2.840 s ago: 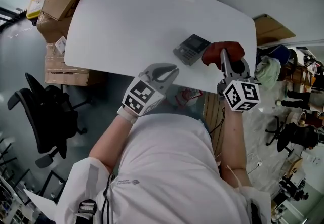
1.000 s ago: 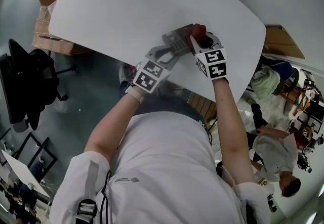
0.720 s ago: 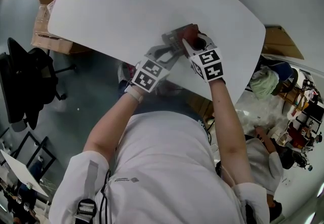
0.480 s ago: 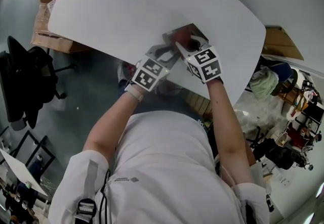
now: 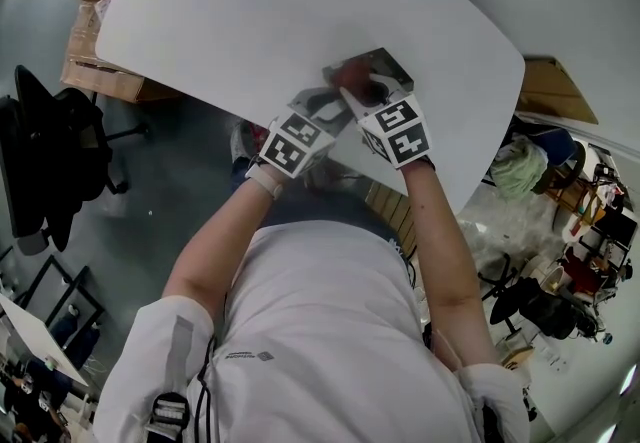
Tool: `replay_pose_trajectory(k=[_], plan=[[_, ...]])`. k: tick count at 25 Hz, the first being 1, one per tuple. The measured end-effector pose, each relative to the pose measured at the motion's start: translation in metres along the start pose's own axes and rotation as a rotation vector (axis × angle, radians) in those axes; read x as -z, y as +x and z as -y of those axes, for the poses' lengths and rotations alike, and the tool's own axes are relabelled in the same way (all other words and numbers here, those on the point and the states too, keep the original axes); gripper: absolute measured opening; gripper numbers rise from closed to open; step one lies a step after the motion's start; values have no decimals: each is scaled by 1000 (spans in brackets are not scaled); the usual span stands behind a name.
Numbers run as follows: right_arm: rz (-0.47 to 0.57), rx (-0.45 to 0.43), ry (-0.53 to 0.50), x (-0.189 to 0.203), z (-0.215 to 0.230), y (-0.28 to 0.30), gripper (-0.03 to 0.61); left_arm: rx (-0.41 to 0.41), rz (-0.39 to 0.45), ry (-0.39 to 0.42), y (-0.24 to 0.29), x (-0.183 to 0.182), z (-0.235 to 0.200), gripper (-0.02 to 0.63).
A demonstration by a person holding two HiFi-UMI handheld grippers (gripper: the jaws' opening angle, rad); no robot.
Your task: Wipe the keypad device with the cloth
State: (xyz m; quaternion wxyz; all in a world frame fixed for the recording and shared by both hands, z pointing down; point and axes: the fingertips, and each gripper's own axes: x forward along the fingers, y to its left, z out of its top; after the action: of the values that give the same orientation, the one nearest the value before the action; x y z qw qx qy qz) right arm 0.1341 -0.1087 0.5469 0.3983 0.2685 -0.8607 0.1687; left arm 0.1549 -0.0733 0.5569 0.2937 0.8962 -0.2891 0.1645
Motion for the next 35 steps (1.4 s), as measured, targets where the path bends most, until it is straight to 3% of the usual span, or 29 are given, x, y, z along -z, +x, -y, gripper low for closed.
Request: replay_pose_trajectory(k=[20,27,35], plan=[[-69,217,32,36,81,-26,89,4,-13,-15,7,-4,1,132],[-100,225,97,41,73,-24,89,-9,-34,19,3,-3,-6,132],[-47,169,252,31,43,-20,89,-68,-62,47,-22,-2,-30,129]])
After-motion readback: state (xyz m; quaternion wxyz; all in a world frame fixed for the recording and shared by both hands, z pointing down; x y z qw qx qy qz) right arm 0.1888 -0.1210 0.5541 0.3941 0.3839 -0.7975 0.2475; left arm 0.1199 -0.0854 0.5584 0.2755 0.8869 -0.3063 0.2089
